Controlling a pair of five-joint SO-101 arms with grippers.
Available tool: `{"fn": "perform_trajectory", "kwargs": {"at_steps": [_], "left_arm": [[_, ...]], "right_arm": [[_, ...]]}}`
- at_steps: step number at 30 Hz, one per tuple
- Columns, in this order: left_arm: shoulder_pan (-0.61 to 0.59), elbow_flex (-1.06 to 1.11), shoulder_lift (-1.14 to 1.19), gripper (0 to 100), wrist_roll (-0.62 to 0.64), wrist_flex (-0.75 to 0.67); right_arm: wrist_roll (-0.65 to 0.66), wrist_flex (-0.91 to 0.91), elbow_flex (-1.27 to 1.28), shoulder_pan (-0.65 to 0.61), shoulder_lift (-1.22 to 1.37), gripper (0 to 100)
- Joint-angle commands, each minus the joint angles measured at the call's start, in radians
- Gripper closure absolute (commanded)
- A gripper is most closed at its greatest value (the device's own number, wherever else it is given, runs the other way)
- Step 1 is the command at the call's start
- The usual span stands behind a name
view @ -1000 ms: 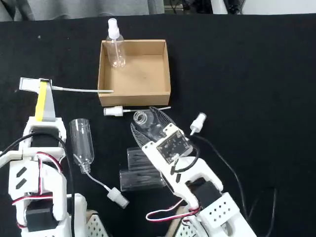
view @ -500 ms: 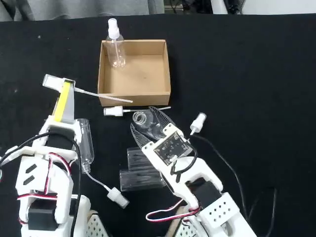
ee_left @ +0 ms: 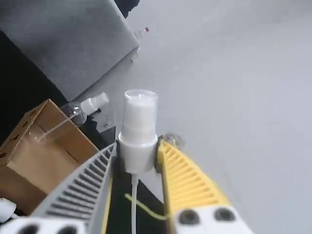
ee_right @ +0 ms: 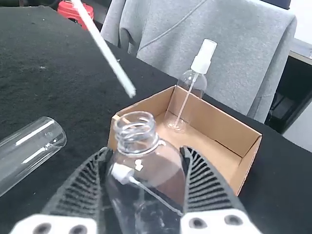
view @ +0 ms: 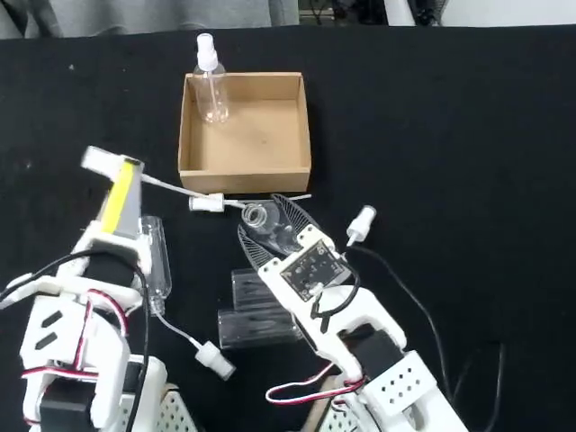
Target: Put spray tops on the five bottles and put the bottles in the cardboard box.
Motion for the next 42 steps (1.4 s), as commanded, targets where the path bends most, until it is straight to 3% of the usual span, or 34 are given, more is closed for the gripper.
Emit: {"fn": "perform_trajectory", "kwargs": {"at_steps": [1,8,16,30,42], "left_arm": [[0.064,-0.059,-0.006,97,-0.044,0.029],[0.062,-0.025,-0.006,97,-0.051,0.018],[0.038,0.054,-0.006,97,-0.091,-0.089],[0.051,0.087,-0.006,97,-0.127,-0.095],[0.205,0.122,-0.005,97,-0.129,-0.095]], "right_arm": [[0.009,-0.031,0.001,-0.015,-0.022,95.9],[0.009,-0.028,0.001,-0.015,-0.024,95.9],[0.009,-0.026,0.001,-0.015,-0.022,95.9],[0.009,-0.025,0.001,-0.015,-0.018,95.9],[0.009,-0.023,0.001,-0.015,-0.016,95.9]]}}
